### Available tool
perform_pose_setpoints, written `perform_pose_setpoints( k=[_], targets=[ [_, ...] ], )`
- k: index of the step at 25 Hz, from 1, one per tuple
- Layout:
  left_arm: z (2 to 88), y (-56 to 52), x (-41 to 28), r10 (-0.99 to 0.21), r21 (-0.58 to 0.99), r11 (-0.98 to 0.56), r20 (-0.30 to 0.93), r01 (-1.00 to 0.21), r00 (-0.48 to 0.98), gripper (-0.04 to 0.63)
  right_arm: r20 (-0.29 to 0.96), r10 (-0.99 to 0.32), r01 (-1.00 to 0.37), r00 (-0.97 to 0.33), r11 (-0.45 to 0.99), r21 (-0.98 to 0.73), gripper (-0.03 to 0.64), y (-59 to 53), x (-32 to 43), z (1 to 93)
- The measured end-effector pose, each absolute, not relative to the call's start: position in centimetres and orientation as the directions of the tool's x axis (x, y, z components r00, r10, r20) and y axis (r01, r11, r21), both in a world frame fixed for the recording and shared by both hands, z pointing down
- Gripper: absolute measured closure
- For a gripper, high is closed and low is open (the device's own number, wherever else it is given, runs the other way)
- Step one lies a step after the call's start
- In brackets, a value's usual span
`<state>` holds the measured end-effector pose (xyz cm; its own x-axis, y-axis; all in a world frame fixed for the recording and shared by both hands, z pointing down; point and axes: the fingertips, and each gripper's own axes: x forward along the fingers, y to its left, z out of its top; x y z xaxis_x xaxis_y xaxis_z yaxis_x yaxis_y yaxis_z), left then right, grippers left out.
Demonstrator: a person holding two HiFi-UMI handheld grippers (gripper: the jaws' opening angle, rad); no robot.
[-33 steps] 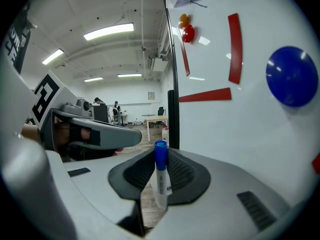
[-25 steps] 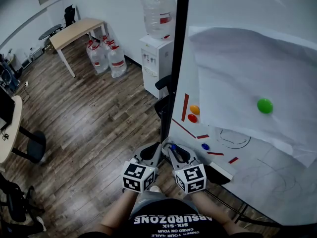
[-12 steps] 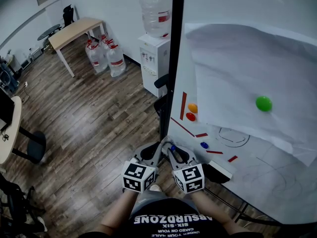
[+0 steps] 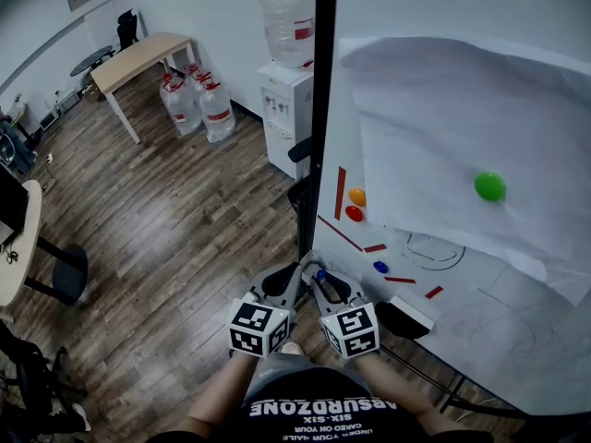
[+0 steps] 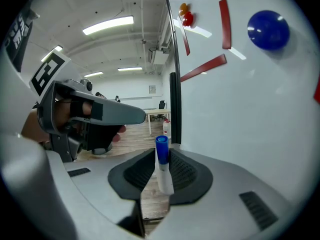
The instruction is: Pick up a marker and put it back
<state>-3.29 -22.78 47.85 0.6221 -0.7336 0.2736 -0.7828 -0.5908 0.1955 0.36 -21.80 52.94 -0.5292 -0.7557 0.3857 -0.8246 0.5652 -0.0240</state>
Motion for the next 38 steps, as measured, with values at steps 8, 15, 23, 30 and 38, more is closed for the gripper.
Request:
perform_pose_setpoints(
  k=[8,15,23,30,38],
  targets=[
    [48.1,-22.3,-3.4,-0.739,0.195,-0.581,0.281,-0.79,0.613,0.588,0.4,-0.743,-0.817,-0.537,0.576,-0.027,0.538,-21.3,0.3,53.2],
    [48.1,-21.4,-3.2,-0.743,0.192,-0.576,0.282,-0.794,0.607,0.588,0.404,-0.738,-0.814,-0.54,0.58,-0.028,0.531,-20.6,0.6,53.3],
    [47.7,-19.9,-2.9,-0.748,0.187,-0.573,0.281,-0.798,0.602,0.588,0.39,-0.745,-0.816,-0.542,0.576,-0.033,0.532,-19.2,1.1,52.7],
    [47.1,-18.3,-2.3,-0.756,0.185,-0.567,0.268,-0.802,0.597,0.588,0.314,-0.783,-0.829,-0.537,0.558,-0.029,0.568,-17.8,2.1,50.4],
    [46.4,-16.1,-1.9,-0.769,0.188,-0.556,0.253,-0.809,0.587,0.588,0.225,-0.795,-0.821,-0.563,0.568,-0.047,0.618,-15.7,2.3,47.3]
  ],
)
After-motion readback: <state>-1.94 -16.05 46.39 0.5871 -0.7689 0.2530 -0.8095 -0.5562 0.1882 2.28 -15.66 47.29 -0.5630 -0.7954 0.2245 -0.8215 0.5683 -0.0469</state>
